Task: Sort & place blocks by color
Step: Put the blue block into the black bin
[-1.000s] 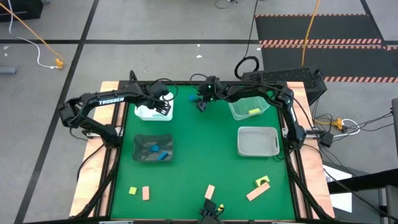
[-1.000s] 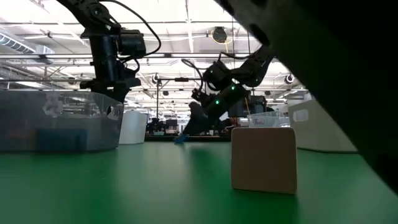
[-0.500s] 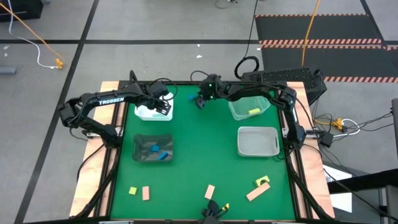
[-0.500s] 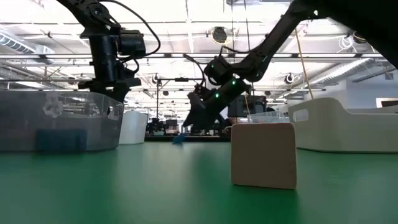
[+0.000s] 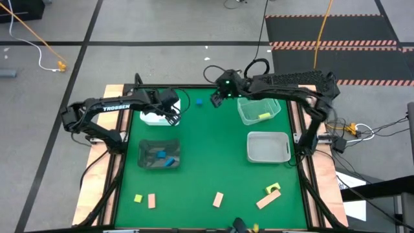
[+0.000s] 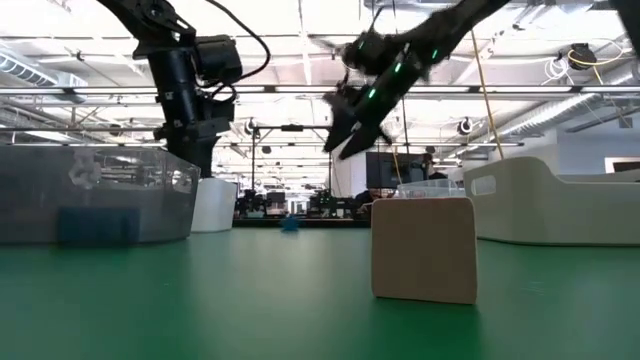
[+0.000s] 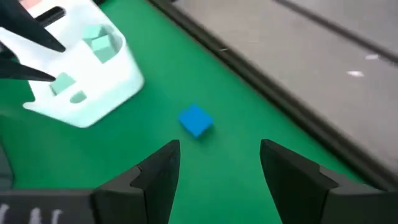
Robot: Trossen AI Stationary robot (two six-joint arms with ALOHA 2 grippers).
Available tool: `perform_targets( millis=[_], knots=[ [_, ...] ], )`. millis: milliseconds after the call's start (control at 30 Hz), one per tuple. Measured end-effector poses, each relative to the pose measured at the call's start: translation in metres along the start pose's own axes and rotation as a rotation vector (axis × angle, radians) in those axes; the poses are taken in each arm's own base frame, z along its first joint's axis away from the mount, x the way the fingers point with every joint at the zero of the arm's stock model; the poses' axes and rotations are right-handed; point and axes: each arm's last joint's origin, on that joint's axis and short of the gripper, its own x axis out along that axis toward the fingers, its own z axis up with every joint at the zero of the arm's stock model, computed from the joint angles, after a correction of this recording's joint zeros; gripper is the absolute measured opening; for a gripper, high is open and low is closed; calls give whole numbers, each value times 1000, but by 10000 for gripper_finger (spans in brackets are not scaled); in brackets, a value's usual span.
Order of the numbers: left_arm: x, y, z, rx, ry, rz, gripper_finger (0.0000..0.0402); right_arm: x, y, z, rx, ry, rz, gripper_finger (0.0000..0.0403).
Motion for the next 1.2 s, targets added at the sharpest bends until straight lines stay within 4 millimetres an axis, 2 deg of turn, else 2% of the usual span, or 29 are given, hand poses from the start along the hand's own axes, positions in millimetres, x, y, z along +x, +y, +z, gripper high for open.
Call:
perform_targets(
  millis=[133, 300, 400, 500, 633, 733, 900, 1000, 1200],
  knots=[
    [-3, -7, 6, 61, -81, -8, 191, -49, 7, 0, 9, 46, -78, 212],
    [-9, -20, 21, 128, -273, -53, 191, -106, 15, -7, 113, 97, -90, 212],
    [-13, -25, 31, 145, -388, -72, 191, -129, 19, -15, 164, 111, -106, 212],
    [-16, -25, 38, 129, -462, -95, 191, -144, 21, -29, 194, 97, -141, 212],
    [-16, -22, 42, 111, -487, -128, 191, -150, 21, -54, 252, 117, -147, 212],
    [-8, -19, 45, 81, -473, -147, 191, -148, 17, -75, 298, 136, -155, 212],
    [17, -20, 46, 75, -398, -189, 191, -135, 8, -104, 317, 127, -152, 212],
    [27, -18, 49, 9, -380, -201, 191, -126, 2, -117, 330, 113, -149, 212],
    [47, -15, 71, -162, -302, -296, 191, -112, -10, -141, 361, 132, -184, 212]
  ],
)
